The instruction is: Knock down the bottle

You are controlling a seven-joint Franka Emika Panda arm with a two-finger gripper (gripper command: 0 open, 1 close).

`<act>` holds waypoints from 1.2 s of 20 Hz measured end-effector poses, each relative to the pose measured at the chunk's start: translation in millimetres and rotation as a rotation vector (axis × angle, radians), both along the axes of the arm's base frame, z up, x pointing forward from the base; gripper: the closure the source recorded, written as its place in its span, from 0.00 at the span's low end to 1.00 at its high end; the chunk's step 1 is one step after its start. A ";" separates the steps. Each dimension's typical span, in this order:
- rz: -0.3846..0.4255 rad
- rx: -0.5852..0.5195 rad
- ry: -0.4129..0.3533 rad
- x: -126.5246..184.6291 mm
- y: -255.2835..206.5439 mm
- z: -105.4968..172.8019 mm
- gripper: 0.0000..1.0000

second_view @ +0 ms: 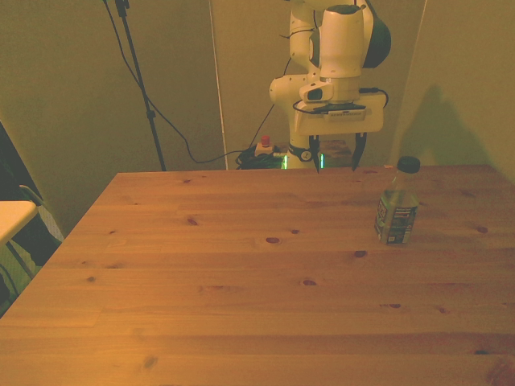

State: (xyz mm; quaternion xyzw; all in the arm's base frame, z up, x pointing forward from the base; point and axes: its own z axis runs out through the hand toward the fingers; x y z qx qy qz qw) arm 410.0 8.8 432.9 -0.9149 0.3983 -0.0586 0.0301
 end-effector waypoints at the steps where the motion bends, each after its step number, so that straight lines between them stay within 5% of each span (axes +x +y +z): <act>1: 0.000 0.000 0.000 0.2 0.0 -0.1 0.00; 2: 0.002 0.000 0.005 -0.2 0.7 -0.8 1.00; 6: 0.025 -0.014 0.000 -0.9 23.0 4.6 1.00; 14: -0.027 -0.019 -0.064 20.4 89.8 66.7 1.00; 24: -0.096 -0.064 -0.066 70.6 113.7 75.2 1.00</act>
